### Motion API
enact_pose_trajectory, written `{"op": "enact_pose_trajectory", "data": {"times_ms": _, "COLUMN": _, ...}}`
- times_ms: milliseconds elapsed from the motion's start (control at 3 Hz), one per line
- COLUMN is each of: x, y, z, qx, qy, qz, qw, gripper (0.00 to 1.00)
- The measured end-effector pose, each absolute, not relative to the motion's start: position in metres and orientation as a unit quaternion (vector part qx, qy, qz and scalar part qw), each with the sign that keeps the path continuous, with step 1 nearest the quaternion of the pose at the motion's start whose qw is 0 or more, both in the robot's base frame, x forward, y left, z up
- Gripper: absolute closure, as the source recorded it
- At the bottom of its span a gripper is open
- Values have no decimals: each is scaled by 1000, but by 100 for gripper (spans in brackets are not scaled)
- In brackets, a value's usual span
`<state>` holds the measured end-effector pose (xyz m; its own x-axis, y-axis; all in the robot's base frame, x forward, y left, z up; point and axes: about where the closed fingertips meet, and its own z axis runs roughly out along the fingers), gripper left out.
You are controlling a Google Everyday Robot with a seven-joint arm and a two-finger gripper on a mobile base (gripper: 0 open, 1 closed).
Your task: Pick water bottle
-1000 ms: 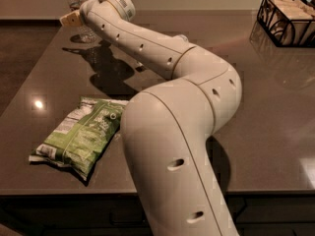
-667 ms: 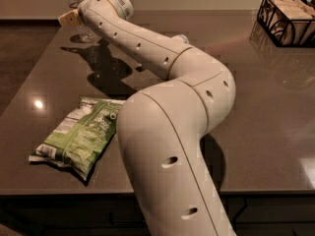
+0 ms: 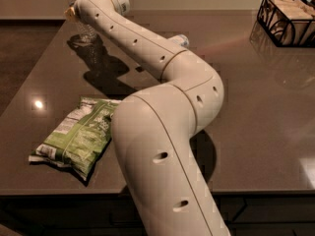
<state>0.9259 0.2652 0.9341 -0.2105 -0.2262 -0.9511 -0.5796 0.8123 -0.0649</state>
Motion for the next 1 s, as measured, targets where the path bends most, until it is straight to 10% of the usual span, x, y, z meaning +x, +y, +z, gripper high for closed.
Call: {"op": "enact_pose_trajectory", "data": {"times_ms": 1000, "x": 891, "y": 241, "z": 991, "qx": -250, "qy": 747, "qz": 211, "qw": 579, "gripper": 100}}
